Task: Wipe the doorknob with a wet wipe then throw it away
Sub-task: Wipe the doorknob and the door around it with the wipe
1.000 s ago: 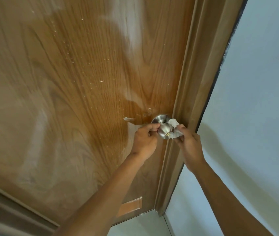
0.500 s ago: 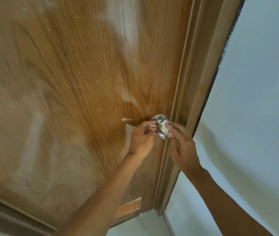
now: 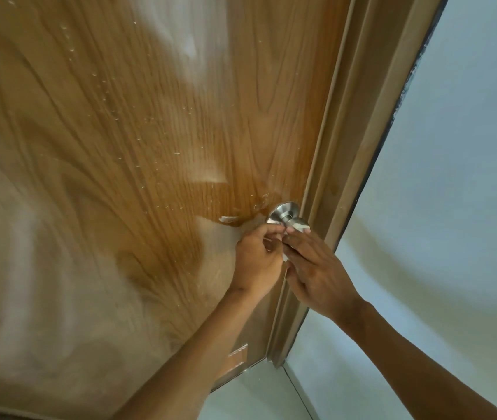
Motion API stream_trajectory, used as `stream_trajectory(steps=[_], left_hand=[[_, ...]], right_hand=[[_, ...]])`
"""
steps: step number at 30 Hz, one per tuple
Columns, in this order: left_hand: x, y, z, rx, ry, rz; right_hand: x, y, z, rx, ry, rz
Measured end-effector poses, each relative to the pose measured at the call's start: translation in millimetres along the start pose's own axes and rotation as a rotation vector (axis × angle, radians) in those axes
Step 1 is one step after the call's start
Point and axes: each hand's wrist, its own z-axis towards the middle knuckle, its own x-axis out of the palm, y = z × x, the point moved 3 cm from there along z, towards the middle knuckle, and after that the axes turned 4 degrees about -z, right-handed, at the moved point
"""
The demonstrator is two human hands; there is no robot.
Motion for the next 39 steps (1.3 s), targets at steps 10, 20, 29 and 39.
stream_trajectory(steps=[10, 20, 29, 39], left_hand=[[15.4, 17.5, -8.1, -0.388, -0.125, -0.551], [6.6, 8.6, 11.4, -0.301, -0.122, -0.616], [10.1, 33.3, -20.1, -0.378, 0.039, -0.557], [-1.2, 14.2, -11.7, -0.101, 0.359, -0.288]], right_hand=[[3.3, 19.1, -15.2, 0.150, 0.000, -0.038], [-4.2, 15.2, 21.8, 0.200, 0.008, -0.043], [-4.6, 19.5, -19.5, 0.216, -0.036, 0.103], [-32.1, 9.6, -12.9, 0.821, -0.233, 0.593]])
